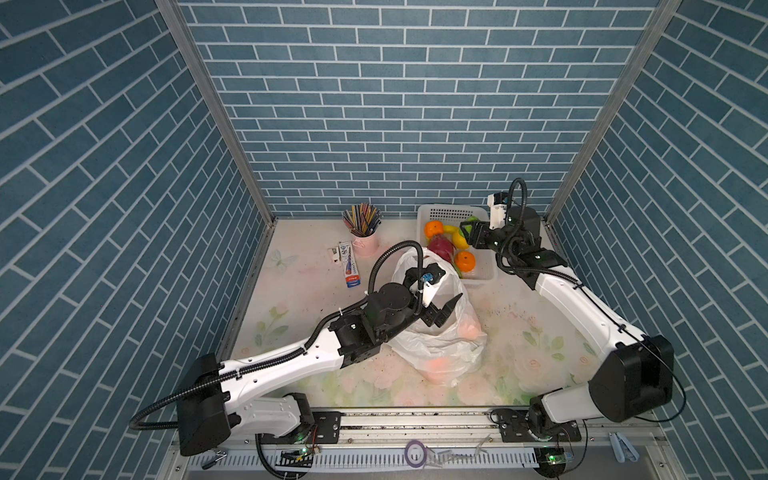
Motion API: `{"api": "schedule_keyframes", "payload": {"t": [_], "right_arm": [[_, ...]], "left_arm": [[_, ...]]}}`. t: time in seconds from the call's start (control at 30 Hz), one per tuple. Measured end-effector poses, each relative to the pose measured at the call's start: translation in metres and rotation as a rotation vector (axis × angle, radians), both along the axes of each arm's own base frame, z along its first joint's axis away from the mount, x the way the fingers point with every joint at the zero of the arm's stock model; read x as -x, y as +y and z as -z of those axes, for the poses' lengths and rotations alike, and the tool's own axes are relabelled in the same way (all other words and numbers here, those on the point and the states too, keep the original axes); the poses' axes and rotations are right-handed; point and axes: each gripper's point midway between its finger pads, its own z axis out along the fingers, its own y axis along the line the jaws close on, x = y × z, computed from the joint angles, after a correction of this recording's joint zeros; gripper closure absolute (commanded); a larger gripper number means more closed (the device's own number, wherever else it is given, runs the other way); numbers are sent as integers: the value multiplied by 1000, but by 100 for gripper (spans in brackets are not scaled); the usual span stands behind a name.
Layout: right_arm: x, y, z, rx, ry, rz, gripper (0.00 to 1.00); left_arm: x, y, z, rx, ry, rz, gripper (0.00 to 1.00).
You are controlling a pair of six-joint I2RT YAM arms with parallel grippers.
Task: Untie the knot of the plastic bag and take out the fruit
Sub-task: 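Carry the green fruit with the right gripper and drop it into the basket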
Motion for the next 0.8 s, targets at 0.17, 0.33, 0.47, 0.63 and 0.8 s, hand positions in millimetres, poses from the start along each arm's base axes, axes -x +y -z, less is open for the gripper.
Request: {"api": "schedule_keyframes", "payload": {"t": [0.17,0.33,0.47,0.63,0.8], "right_arm": [[-46,-2,24,45,27,22,55],[-91,-1,52,75,50,33,55],[-123,2,76,85,69,37,55],[-160,9,105,66,85,30,56],[-196,13,132,30,96,29,58]], "left_arm": [[-3,-5,10,-11,60,-11,12],[-8,-9,17,-31,103,-29,12],[-10,-10,17,-33,122,-43,12],[-15,-11,21,-46,142,-67,12],[-20,-15,27,-72,156,-87,12]]}}
